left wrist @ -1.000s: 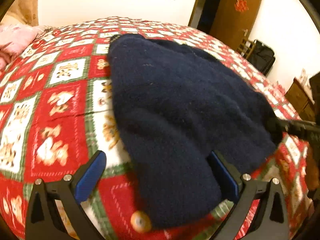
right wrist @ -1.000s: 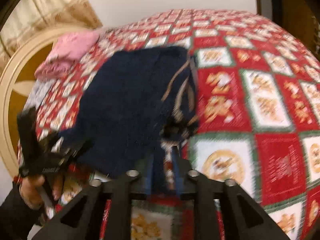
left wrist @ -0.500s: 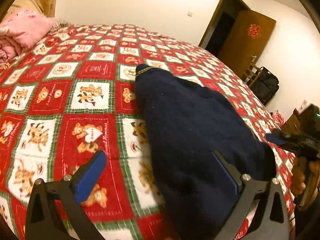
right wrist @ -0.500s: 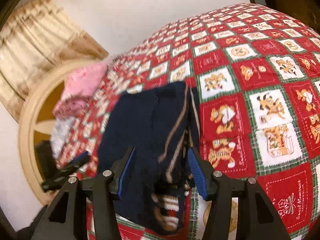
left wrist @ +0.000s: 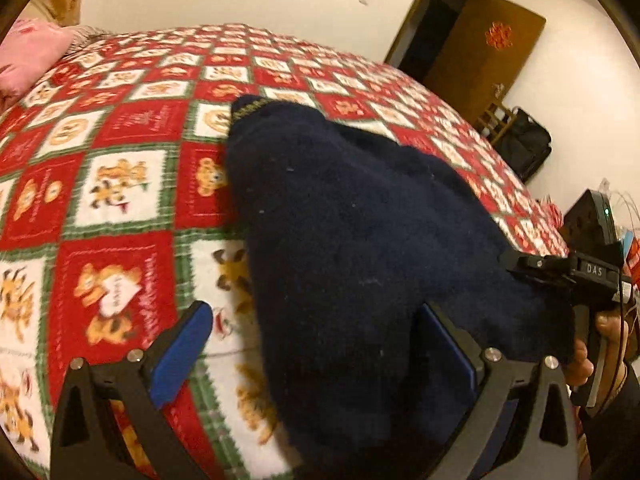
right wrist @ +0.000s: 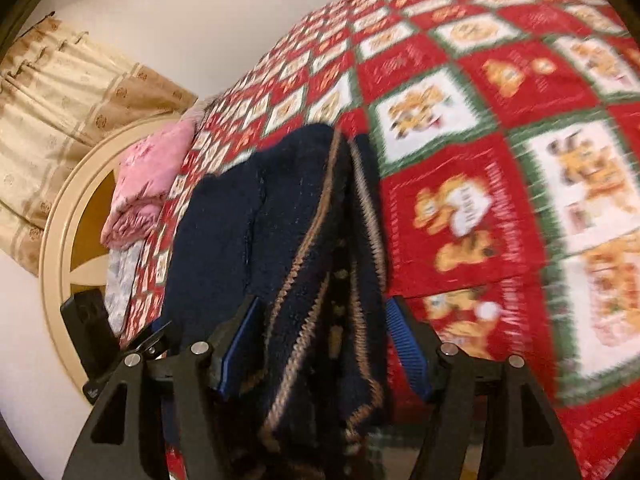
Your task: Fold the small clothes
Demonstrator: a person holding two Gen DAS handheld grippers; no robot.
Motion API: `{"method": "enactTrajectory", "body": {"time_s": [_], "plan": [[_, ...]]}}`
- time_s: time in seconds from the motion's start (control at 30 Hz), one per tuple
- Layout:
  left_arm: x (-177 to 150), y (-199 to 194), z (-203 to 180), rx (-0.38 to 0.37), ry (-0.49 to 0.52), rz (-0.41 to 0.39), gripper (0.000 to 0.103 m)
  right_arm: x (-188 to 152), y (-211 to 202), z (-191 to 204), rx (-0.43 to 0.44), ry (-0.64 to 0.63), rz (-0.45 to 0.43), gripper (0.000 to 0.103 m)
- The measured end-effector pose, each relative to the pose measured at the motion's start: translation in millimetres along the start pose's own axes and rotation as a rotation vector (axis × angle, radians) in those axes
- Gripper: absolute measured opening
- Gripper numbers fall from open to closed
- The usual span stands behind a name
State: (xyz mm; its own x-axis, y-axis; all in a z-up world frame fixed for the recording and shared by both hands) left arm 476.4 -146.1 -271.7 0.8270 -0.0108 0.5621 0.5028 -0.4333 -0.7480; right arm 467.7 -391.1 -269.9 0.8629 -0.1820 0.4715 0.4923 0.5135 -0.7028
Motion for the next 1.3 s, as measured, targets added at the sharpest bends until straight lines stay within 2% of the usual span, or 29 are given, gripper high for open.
{"method": "enactTrajectory", "body": {"time_s": [0.13, 0.27, 0.33, 0.4, 0.5, 0.8, 0.83, 0.87, 0.97, 1.07, 1.2, 1.3], "plan": [[3, 13, 3, -0.045, 0.006, 0.058, 0.103, 2, 3, -4, 0.041, 0.008, -0.011, 0.065], [5, 16, 4, -0.102, 0.01, 0.066, 0.103, 4, 6, -6, 0.073, 0.007, -0.019, 0.065], [4, 18, 1, -0.091, 0.028, 0.057, 0.103, 6, 9, -2, 0.053, -0.015, -0.024, 0.061], [2, 17, -4, -0.047, 0.055, 0.039, 0.103, 4, 12, 3, 0.056, -0.027, -0.023, 0.054], [1, 16, -10, 0.019, 0.107, 0.01, 0.103, 5, 18, 2, 0.048, -0.032, -0.032, 0.052], [1, 21, -10, 0.028, 0.125, 0.003, 0.103, 9, 25, 3, 0.043, -0.037, -0.053, 0.043], [3, 22, -13, 0.026, 0.131, 0.003, 0.1, 8, 24, 7, 0.03, -0.046, -0.061, 0.04], [2, 21, -15, 0.017, 0.139, 0.003, 0.092, 8, 24, 10, 0.016, -0.054, -0.068, 0.039], [0, 17, -25, 0.042, 0.194, -0.018, 0.086, 6, 24, 14, -0.027, -0.055, -0.083, 0.038], [1, 17, -25, 0.037, 0.188, -0.016, 0.082, 7, 24, 13, -0.047, -0.047, -0.087, 0.038], [1, 15, -31, 0.047, 0.222, -0.022, 0.07, 7, 24, 17, -0.081, -0.061, -0.087, 0.036], [0, 11, -38, 0.07, 0.254, -0.035, 0.055, 6, 20, 21, -0.098, -0.073, -0.104, 0.034]]}}
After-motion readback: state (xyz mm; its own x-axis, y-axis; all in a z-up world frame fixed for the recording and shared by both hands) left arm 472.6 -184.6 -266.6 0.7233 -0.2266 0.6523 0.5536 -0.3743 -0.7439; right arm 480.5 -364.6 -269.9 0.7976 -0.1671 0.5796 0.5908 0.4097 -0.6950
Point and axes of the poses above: each gripper's, at about its wrist camera, not at the fingertips, and y roughly the way its jaws point, z to its left, x to its top, the point moved 7 cm from there along y, roughly the way its jaws point, and after that the axes turned 6 degrees about -y, right-handed, at the moved point
